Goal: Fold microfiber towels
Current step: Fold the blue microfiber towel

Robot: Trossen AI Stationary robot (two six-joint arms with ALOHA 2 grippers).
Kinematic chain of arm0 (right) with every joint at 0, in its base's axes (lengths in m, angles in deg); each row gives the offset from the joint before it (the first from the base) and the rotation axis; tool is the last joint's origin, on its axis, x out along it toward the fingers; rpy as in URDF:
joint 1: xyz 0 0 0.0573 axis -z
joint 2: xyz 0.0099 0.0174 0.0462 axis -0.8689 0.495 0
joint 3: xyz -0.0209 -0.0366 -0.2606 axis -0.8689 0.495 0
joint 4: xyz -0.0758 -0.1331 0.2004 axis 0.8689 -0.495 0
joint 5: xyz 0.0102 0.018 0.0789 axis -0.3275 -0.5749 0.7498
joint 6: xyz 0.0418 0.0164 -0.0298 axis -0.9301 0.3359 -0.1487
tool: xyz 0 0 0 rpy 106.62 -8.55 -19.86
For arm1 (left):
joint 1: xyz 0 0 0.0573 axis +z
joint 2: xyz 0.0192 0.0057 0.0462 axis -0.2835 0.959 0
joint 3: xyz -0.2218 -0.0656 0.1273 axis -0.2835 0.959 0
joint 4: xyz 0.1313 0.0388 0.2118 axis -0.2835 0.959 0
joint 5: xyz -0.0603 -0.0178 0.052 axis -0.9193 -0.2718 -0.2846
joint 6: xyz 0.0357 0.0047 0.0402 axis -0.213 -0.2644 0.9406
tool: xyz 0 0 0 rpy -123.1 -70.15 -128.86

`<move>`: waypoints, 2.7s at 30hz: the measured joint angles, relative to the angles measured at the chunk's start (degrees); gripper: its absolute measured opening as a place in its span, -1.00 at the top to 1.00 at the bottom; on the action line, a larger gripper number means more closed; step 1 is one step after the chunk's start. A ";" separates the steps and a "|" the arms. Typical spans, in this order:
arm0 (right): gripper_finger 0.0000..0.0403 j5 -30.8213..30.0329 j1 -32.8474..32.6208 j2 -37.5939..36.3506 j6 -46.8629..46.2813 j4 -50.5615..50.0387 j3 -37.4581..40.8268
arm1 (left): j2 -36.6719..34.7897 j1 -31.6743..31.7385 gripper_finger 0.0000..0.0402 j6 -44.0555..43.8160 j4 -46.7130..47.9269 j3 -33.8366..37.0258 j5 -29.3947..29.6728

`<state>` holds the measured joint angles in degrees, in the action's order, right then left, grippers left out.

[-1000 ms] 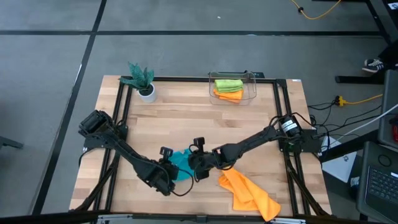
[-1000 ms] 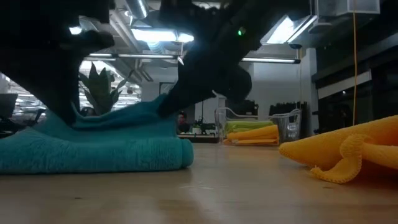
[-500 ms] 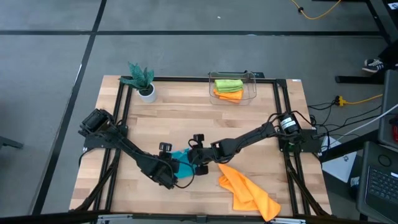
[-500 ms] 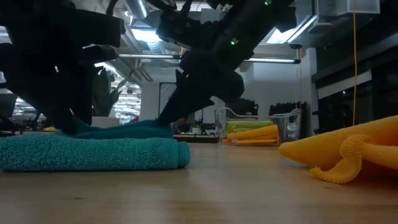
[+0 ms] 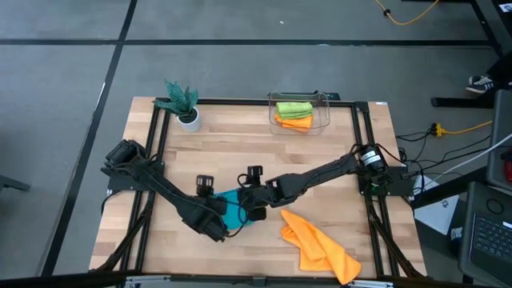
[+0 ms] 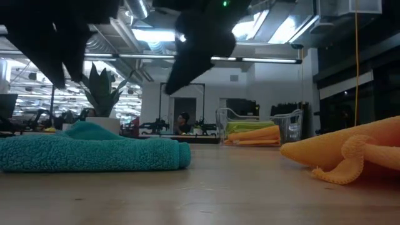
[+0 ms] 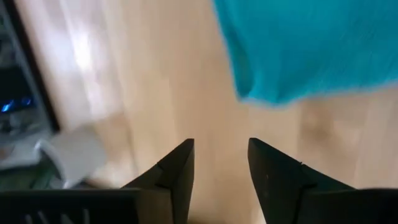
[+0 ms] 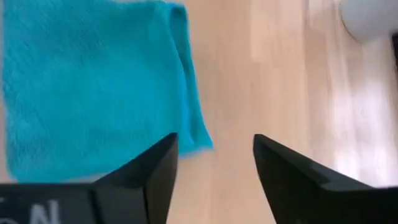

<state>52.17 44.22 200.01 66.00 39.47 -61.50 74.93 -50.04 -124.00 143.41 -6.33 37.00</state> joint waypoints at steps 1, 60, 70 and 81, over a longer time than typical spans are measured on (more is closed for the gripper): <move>-0.05 0.04 0.03 0.00 -0.75 -4.05 -1.74 | 0.00 -0.21 0.28 -0.78 3.10 -0.84 -0.88; 0.14 17.24 -7.40 -4.85 -2.35 50.93 32.76 | -17.09 -8.38 0.22 -2.74 -83.94 39.67 -5.42; 0.14 16.28 -7.18 -3.65 -4.40 52.71 32.65 | -13.66 -9.61 0.12 -2.55 -83.64 39.65 -5.42; 0.14 12.44 -7.16 -3.18 -1.15 57.49 32.57 | -12.46 -9.54 0.13 -2.92 -83.74 39.65 -5.27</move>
<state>64.61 37.06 196.82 64.85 96.96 -28.93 62.47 -59.58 -126.92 59.67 33.32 31.73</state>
